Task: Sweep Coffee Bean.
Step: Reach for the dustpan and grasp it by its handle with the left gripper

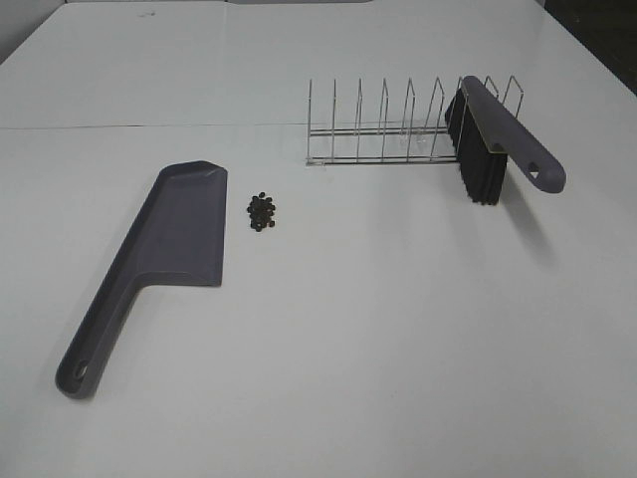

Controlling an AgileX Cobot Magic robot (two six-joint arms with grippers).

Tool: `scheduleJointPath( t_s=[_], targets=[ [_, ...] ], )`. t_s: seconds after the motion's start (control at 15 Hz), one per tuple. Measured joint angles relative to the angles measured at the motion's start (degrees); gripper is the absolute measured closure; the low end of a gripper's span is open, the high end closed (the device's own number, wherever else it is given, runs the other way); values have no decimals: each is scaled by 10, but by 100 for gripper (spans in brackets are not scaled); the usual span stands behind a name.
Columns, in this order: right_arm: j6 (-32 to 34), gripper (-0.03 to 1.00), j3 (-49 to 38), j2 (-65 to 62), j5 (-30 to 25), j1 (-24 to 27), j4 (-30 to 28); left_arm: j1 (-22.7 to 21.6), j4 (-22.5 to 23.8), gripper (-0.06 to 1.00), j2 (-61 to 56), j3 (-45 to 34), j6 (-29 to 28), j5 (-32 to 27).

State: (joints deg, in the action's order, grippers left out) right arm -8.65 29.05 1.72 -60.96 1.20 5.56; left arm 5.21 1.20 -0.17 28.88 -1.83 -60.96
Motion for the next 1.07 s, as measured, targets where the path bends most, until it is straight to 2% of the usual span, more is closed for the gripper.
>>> scheduleJointPath(
  t_s=[0.73,0.87,0.93,1.07],
  targets=[
    [0,24,0,0,0,0,0,0,0,30,1,0,0,2],
    [0,24,0,0,0,0,0,0,0,30,33,13,0,43],
    [0,24,0,0,0,0,0,0,-6,30,124,29,0,105],
    [0,24,0,0,0,0,0,0,-32,30,238,54,0,143]
  ],
)
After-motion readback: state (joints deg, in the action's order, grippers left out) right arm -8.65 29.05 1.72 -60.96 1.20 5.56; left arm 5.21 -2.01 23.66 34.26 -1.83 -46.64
